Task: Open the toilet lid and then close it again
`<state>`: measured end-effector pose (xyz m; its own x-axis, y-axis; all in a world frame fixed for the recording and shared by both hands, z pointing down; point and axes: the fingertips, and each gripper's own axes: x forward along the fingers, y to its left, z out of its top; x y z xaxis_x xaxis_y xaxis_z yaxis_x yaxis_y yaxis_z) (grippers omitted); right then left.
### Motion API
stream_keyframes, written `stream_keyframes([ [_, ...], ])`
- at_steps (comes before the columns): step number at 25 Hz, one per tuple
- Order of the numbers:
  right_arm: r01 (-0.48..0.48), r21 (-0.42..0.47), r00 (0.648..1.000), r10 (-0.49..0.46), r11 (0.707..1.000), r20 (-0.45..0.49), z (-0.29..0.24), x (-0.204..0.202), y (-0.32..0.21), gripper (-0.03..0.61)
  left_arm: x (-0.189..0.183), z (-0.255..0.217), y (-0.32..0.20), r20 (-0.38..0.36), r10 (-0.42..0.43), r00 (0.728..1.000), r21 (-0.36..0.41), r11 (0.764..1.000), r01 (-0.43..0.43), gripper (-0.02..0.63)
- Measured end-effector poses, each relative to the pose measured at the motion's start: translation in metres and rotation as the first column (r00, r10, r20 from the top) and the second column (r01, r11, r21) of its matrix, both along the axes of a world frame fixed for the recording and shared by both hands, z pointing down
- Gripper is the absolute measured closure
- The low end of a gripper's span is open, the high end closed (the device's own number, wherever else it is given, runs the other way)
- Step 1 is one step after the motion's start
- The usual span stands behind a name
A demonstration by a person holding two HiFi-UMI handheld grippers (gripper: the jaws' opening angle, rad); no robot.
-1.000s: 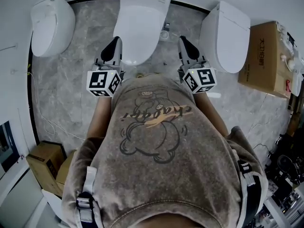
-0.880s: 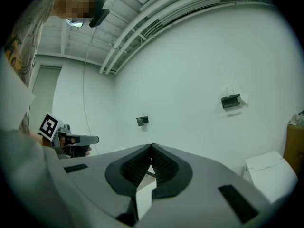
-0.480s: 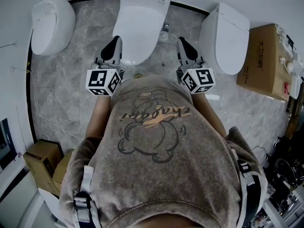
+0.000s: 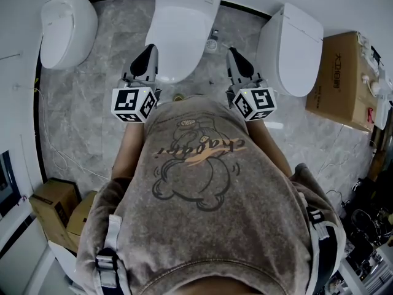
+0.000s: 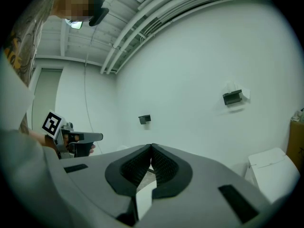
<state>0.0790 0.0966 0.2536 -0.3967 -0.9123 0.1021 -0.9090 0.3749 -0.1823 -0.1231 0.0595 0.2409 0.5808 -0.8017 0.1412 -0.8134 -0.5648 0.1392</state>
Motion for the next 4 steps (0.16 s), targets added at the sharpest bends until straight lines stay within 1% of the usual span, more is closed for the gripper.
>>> stream_keyframes([
  [4, -0.001, 0.0, 1.0, 0.001, 1.0, -0.005, 0.0019, 0.002, -0.0011, 0.552, 0.0016, 0.0018, 0.0015, 0.008, 0.001, 1.0, -0.002, 1.0, -0.001, 0.605],
])
